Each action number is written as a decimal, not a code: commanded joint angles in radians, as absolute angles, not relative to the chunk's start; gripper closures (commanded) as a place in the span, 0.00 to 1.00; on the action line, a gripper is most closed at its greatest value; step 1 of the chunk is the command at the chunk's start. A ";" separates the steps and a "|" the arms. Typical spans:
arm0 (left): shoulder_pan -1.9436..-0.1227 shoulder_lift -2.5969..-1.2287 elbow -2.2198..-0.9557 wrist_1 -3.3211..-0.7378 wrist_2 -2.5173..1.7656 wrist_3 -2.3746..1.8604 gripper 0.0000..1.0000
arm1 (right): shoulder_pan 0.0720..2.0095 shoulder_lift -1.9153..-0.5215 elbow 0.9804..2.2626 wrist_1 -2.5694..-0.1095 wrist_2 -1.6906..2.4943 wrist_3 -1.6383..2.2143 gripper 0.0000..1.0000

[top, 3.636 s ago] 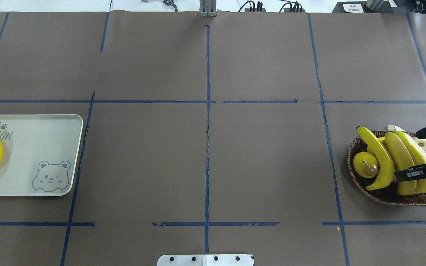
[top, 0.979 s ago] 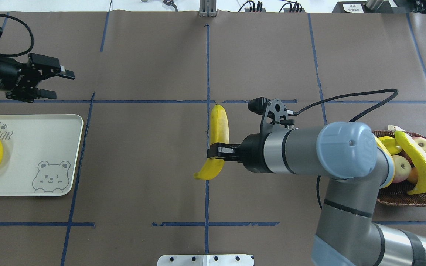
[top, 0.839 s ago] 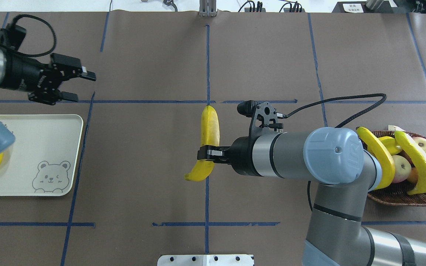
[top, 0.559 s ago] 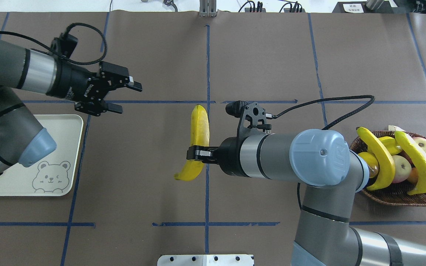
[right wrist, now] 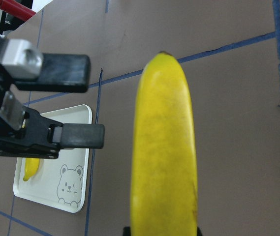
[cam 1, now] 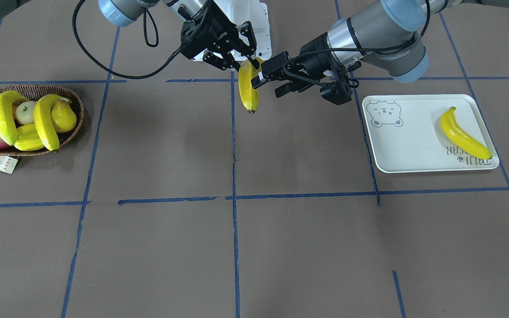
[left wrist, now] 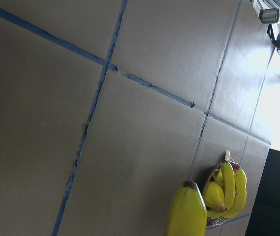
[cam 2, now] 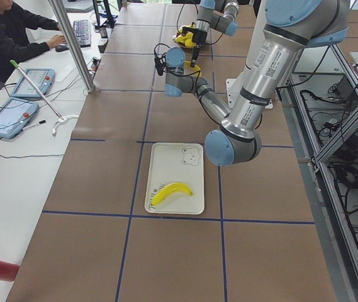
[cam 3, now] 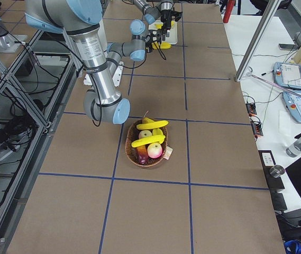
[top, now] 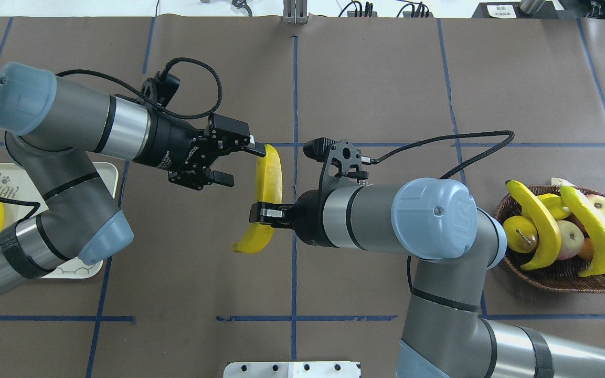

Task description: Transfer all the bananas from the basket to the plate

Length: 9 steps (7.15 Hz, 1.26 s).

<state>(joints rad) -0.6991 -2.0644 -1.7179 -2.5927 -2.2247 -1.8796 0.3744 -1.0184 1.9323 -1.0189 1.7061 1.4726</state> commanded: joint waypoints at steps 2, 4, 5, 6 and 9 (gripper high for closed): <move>-0.608 -2.071 -1.712 -2.594 -2.122 -1.882 0.04 | 0.371 -1.011 1.931 -1.020 1.707 1.473 0.98; -0.604 -2.071 -1.715 -2.594 -2.118 -1.882 0.41 | 0.364 -1.011 1.930 -1.022 1.707 1.471 0.98; -0.606 -2.065 -1.718 -2.603 -2.120 -1.872 0.93 | 0.364 -1.015 1.928 -1.022 1.709 1.470 0.98; -0.607 -2.065 -1.723 -2.605 -2.120 -1.868 1.00 | 0.364 -1.015 1.925 -1.022 1.710 1.470 0.88; -0.629 -2.062 -1.723 -2.599 -2.123 -1.868 1.00 | 0.356 -1.016 1.936 -1.031 1.712 1.471 0.00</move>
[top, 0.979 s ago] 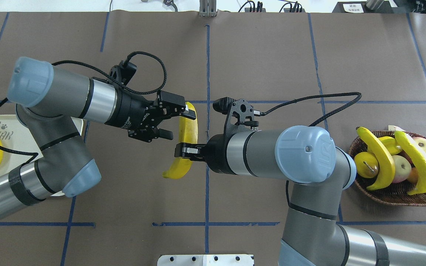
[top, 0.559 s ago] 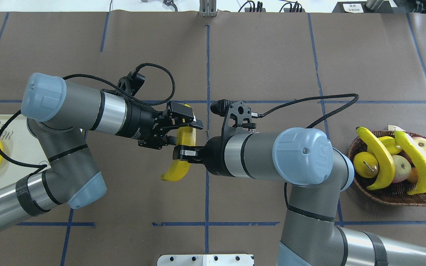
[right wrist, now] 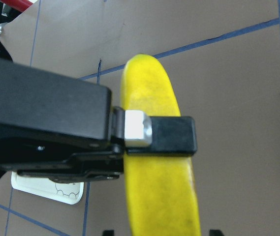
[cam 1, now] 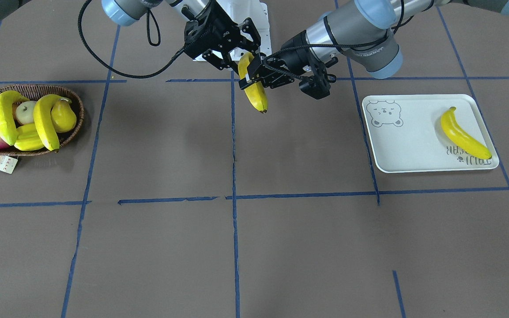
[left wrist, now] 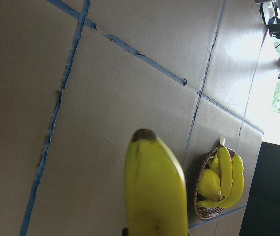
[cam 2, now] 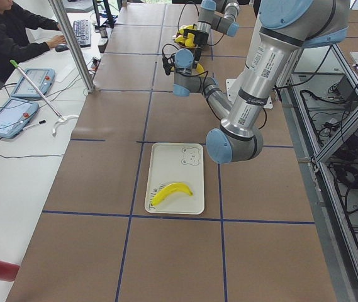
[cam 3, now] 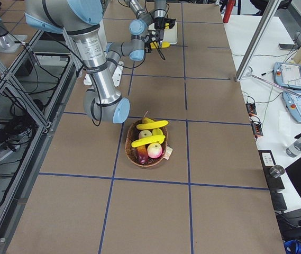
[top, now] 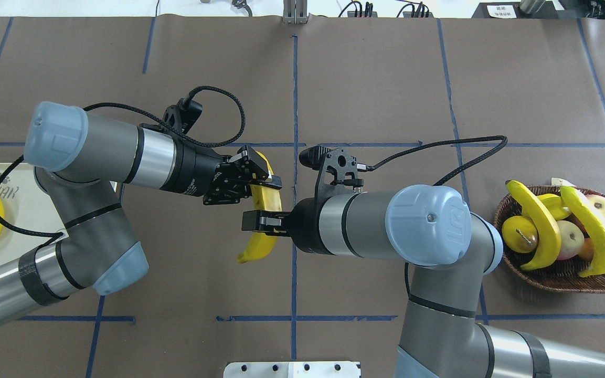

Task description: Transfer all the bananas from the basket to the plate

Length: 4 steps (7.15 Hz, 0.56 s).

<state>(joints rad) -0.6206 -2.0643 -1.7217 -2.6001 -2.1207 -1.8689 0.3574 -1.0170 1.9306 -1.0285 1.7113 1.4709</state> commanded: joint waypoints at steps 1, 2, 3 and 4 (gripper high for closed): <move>-0.630 -2.057 -1.721 -2.594 -2.123 -1.868 1.00 | 0.356 -1.015 1.939 -1.031 1.712 1.471 0.00; -0.650 -2.056 -1.715 -2.582 -2.123 -1.871 1.00 | 0.357 -1.017 1.948 -1.031 1.710 1.488 0.00; -0.688 -2.034 -1.717 -2.454 -2.120 -1.867 1.00 | 0.359 -1.023 1.963 -1.031 1.709 1.503 0.00; -0.742 -1.989 -1.730 -2.353 -2.115 -1.788 1.00 | 0.368 -1.025 1.974 -1.031 1.707 1.503 0.00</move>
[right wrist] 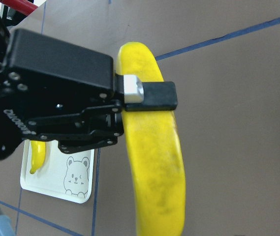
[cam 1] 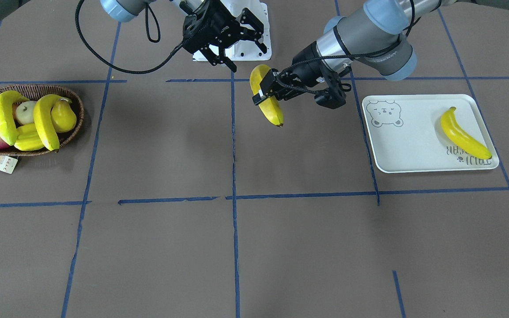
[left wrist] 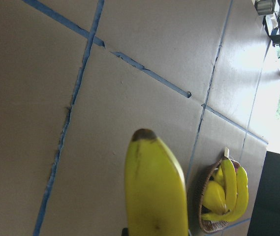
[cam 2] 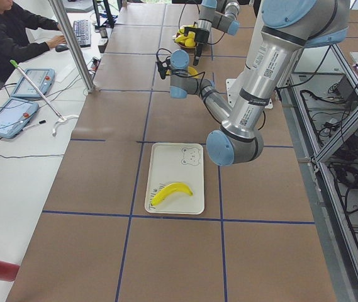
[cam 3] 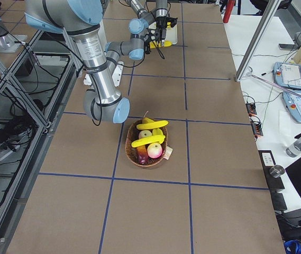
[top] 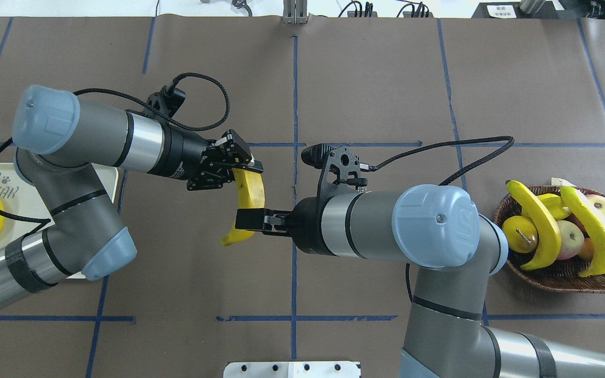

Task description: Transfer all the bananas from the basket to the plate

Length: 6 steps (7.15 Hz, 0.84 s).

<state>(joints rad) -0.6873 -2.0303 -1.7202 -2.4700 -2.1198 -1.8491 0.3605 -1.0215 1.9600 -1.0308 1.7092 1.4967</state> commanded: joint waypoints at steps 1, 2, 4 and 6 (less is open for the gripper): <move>-0.783 -1.932 -1.732 -2.294 -2.115 -1.620 1.00 | 0.382 -1.028 1.985 -1.031 1.706 1.503 0.00; -0.835 -1.827 -1.730 -2.255 -2.115 -1.509 1.00 | 0.391 -1.049 1.996 -1.031 1.706 1.505 0.00; -0.908 -1.622 -1.724 -2.237 -2.120 -1.334 1.00 | 0.411 -1.072 2.000 -1.031 1.706 1.503 0.00; -0.908 -1.545 -1.730 -2.237 -2.122 -1.325 1.00 | 0.423 -1.074 2.000 -1.031 1.706 1.503 0.00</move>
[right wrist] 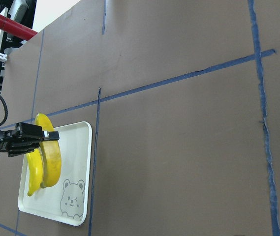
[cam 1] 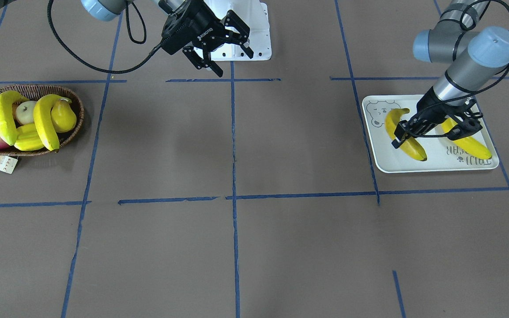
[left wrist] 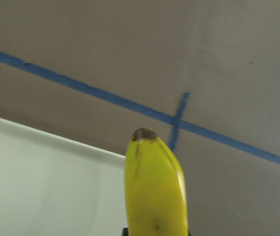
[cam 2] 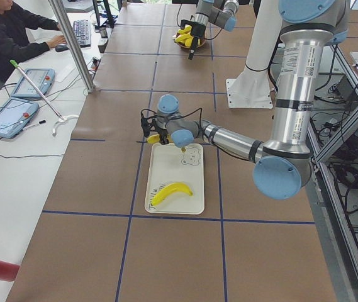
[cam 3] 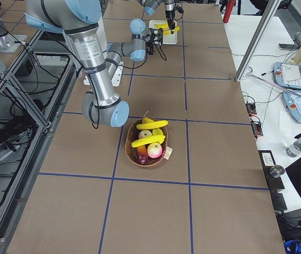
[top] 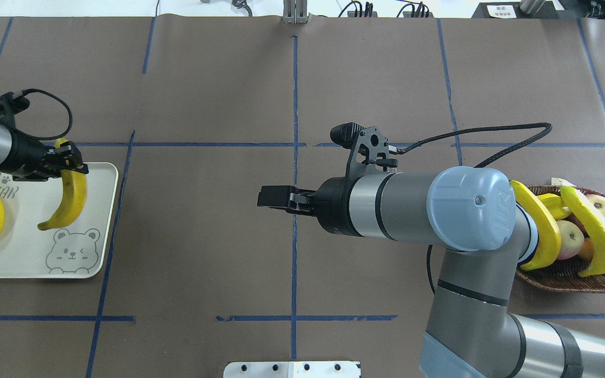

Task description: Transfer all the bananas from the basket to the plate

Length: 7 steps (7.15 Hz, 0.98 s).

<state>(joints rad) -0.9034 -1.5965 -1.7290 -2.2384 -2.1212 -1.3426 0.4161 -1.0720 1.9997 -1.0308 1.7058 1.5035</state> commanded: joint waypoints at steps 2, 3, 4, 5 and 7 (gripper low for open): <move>-0.908 -1.520 -1.718 -2.237 -2.114 -1.321 1.00 | 0.425 -1.080 2.002 -1.029 1.706 1.503 0.00; -0.908 -1.516 -1.707 -2.237 -2.112 -1.304 1.00 | 0.425 -1.080 2.002 -1.029 1.706 1.503 0.00; -0.908 -1.500 -1.707 -2.237 -2.111 -1.277 1.00 | 0.425 -1.081 2.002 -1.029 1.706 1.505 0.00; -0.908 -1.485 -1.707 -2.237 -2.097 -1.276 1.00 | 0.425 -1.081 2.002 -1.031 1.706 1.503 0.00; -0.908 -1.462 -1.704 -2.237 -2.073 -1.244 1.00 | 0.426 -1.081 2.002 -1.029 1.704 1.505 0.00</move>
<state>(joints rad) -0.9081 -1.4770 -1.7060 -2.2372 -2.0858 -1.2642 0.4259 -1.0814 2.0018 -1.0303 1.7054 1.5044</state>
